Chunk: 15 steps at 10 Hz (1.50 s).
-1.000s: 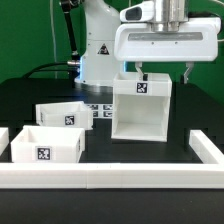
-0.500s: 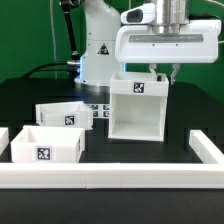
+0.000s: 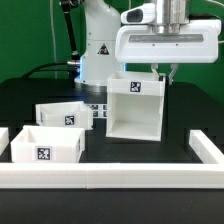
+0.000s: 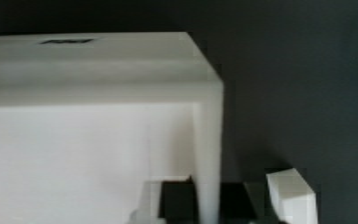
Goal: Assemble drawer
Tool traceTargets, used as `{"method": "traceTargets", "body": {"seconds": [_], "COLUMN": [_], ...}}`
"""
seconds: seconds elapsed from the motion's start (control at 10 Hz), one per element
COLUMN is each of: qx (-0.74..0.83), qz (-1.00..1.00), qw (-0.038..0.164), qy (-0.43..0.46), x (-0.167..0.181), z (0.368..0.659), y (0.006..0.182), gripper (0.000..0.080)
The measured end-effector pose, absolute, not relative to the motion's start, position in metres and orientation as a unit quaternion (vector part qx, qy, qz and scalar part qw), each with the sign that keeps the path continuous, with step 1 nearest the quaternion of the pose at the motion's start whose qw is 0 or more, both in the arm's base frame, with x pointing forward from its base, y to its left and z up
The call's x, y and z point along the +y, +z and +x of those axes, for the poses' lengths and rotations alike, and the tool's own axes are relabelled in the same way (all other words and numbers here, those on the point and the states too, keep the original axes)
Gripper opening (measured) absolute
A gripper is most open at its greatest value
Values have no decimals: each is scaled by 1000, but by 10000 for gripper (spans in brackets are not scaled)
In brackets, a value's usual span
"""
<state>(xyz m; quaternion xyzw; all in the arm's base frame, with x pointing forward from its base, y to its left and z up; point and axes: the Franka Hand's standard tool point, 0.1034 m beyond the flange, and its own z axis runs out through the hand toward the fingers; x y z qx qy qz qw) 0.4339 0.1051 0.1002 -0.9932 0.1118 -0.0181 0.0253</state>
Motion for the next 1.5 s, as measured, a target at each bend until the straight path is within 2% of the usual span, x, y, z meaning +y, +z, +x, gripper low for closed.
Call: {"method": "traceTargets", "body": {"seconds": [0.2, 0.7, 0.9, 1.3, 1.5], "qx": [107, 116, 182, 301, 362], "qz": [-994, -992, -982, -951, -929], "qw": [25, 38, 46, 60, 76], "qy": [-18, -30, -37, -35, -32], "x": [104, 93, 89, 96, 92], "z": [435, 507, 535, 535, 543], "y": [101, 102, 102, 106, 109], "gripper": [36, 38, 38, 38, 38]}}
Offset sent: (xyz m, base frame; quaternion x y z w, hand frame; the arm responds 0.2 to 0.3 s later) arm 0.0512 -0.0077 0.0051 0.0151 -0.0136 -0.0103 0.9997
